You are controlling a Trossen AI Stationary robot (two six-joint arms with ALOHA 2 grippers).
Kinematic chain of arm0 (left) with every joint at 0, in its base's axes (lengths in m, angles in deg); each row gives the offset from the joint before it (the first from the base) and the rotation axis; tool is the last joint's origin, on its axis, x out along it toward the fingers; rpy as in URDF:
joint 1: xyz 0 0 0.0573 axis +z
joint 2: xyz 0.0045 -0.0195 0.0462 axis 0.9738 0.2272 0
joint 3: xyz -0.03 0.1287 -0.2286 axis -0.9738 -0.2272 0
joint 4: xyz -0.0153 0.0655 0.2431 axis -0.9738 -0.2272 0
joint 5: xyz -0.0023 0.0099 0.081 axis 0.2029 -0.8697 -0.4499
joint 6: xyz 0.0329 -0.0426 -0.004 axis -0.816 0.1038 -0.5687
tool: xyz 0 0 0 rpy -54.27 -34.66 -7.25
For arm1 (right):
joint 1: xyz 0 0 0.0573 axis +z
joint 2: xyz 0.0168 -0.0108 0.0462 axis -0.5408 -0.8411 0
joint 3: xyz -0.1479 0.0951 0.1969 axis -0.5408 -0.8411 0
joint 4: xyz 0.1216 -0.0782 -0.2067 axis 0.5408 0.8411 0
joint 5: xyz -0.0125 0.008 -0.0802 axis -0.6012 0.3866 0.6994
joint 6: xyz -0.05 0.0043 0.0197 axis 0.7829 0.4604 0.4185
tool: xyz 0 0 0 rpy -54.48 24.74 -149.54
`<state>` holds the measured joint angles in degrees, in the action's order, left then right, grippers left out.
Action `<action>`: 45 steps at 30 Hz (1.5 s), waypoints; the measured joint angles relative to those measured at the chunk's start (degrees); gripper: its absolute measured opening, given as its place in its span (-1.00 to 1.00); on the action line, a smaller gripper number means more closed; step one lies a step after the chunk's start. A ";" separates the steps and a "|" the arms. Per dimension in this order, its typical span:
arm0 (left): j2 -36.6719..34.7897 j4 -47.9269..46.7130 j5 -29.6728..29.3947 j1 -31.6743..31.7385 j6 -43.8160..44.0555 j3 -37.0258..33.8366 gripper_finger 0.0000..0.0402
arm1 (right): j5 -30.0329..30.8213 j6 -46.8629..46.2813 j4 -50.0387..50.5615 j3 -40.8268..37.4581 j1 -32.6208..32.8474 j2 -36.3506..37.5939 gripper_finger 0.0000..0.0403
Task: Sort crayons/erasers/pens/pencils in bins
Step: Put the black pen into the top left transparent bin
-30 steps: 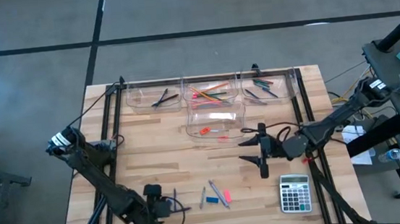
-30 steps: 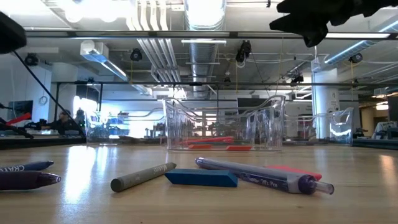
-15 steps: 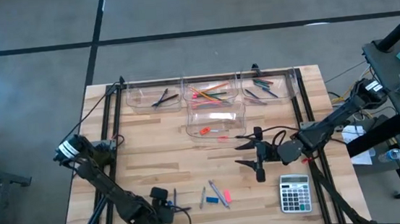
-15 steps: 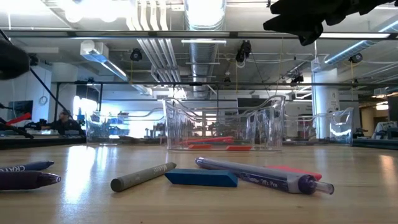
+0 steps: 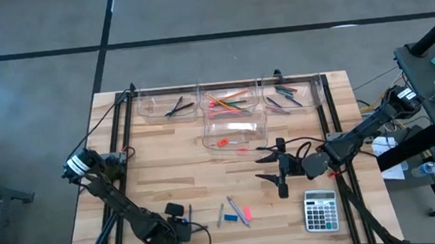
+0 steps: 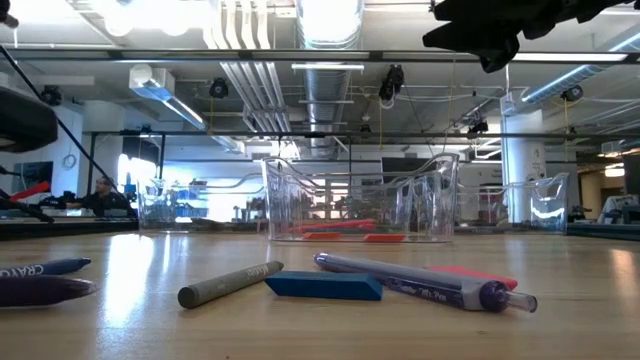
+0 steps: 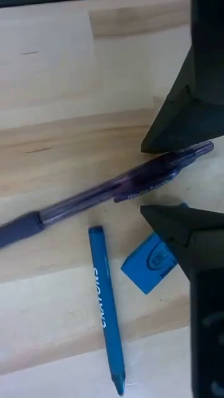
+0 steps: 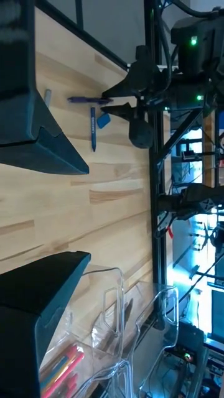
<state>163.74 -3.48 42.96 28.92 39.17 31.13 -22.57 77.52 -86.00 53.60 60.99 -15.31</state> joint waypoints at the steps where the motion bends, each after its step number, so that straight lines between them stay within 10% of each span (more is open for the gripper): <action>1: 0.24 0.29 0.12 0.00 -0.02 -0.08 -0.34 | 0.00 0.02 0.01 0.00 0.00 0.00 0.00; 16: 2.48 0.99 2.45 0.65 0.08 0.02 -0.87 | 0.00 -0.02 0.10 -0.04 0.00 -0.07 0.00; 28: -4.88 -0.84 1.53 0.72 0.11 -0.38 -0.88 | 0.00 0.00 0.38 -0.07 0.00 -0.07 0.00; 45: -30.30 -29.73 -28.39 10.37 -2.17 -1.79 -0.88 | -0.03 0.02 -1.93 -0.07 0.00 0.00 0.00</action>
<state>133.43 -33.20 14.57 39.29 37.01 29.33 -22.59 77.54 -87.93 53.54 60.99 -15.31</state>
